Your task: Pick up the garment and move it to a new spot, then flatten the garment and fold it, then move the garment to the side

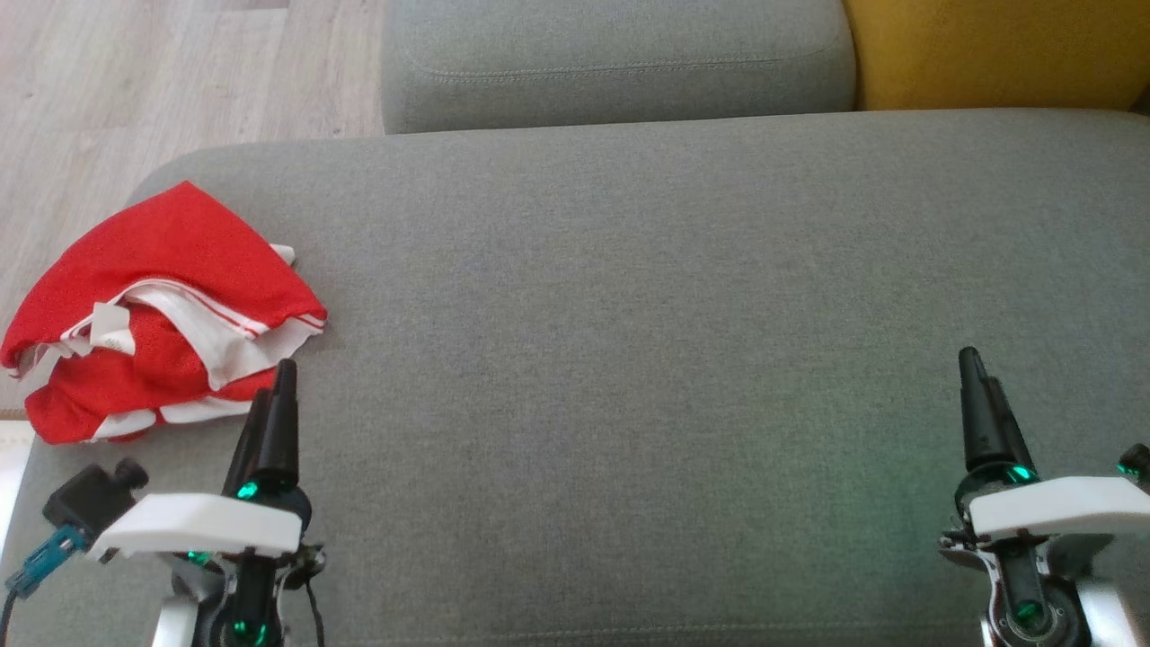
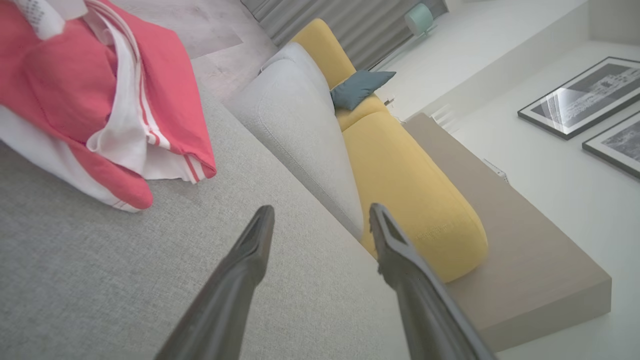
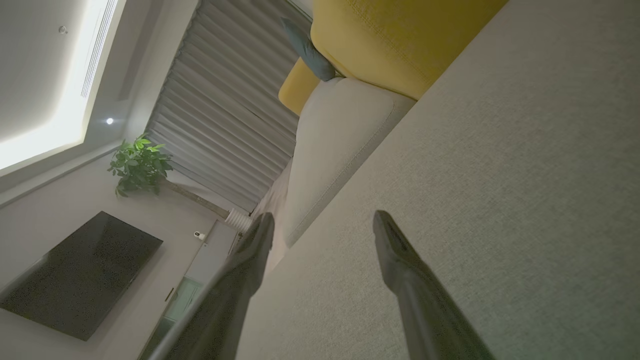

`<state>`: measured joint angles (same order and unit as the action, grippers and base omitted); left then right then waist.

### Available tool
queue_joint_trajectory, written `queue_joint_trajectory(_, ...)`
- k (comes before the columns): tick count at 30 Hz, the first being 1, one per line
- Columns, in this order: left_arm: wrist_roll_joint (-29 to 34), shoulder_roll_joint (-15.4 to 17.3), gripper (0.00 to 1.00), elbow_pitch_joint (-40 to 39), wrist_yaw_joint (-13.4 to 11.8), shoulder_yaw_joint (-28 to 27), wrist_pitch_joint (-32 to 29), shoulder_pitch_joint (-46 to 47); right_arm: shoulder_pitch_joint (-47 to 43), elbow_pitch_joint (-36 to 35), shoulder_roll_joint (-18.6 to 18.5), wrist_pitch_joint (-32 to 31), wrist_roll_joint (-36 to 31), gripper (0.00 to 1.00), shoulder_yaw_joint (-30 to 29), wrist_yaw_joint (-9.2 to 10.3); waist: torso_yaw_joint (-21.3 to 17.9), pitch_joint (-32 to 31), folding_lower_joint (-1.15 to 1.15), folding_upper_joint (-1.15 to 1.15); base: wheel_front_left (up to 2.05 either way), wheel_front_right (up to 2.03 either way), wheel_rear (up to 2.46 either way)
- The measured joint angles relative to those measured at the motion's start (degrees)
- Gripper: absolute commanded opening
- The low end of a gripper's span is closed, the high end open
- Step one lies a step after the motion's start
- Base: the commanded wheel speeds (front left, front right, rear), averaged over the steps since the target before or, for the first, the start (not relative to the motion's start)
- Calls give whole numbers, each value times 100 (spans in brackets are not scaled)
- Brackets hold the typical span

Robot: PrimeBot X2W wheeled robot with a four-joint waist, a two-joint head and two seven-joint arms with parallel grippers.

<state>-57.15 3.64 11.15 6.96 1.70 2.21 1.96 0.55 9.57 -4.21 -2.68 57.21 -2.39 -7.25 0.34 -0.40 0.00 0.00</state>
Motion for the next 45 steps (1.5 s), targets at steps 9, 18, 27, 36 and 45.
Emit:
queue_joint_trajectory(9,722,66,100,-33,-42,147,146,76,-1,-107,-20,76,-724,100,101,0,4,-3,0,0,0,0,0)
queue_joint_trajectory(18,1344,118,100,-43,-92,305,259,76,-2,-137,-25,141,-1341,100,202,0,4,1,0,0,0,0,0)
queue_joint_trajectory(27,2014,163,100,-46,-144,439,427,76,-5,-138,-26,179,-1984,100,280,0,16,1,0,0,0,0,0)
queue_joint_trajectory(36,2677,227,100,-9,-196,550,554,128,-10,-164,-24,276,-2658,100,332,0,38,13,0,0,0,0,0)
queue_joint_trajectory(45,3286,276,100,68,-247,697,705,188,-16,-181,-18,328,-3275,100,364,0,43,19,0,0,0,0,0)
